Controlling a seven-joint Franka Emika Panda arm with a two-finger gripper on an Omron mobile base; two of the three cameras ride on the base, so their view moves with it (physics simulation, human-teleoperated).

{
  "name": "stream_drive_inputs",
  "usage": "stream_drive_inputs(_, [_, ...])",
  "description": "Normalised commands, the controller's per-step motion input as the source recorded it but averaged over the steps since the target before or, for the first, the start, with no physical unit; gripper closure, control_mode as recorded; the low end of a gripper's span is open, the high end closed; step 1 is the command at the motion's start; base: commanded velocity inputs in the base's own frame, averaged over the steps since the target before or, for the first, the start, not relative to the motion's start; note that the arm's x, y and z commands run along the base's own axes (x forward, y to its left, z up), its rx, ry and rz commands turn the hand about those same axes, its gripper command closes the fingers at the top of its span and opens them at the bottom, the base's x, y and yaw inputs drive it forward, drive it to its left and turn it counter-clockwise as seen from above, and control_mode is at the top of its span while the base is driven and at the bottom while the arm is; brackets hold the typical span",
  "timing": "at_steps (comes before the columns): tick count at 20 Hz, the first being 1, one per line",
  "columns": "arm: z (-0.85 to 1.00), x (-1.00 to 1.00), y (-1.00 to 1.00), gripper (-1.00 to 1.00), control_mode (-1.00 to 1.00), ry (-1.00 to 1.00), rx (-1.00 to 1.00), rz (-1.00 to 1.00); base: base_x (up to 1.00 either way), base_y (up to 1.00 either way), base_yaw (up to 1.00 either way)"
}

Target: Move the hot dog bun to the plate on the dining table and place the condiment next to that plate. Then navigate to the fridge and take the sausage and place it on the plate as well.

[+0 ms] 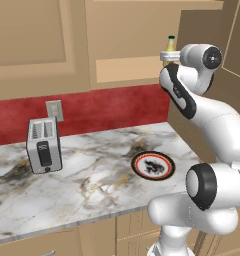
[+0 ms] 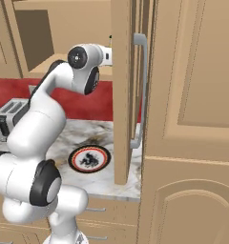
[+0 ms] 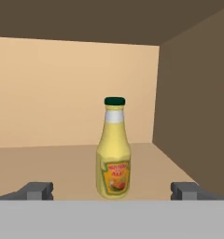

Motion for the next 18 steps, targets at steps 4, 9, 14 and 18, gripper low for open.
stream_drive_inputs(4, [0.00, 0.24, 0.03, -1.00, -1.00, 0.01, 0.00, -0.01, 0.00, 0.00, 0.00])
stream_drive_inputs(9, [0.00, 0.29, 0.00, -1.00, -1.00, 0.00, 0.00, 0.00, 0.00, 0.00, 0.00])
stream_drive_inputs(14, [0.00, 0.18, -0.13, -1.00, -1.00, 0.00, 0.00, 0.00, 0.00, 0.00, 0.00])
stream_drive_inputs(18, [0.00, 0.15, -0.11, -1.00, -1.00, 0.00, 0.00, 0.00, 0.00, 0.00, 0.00])
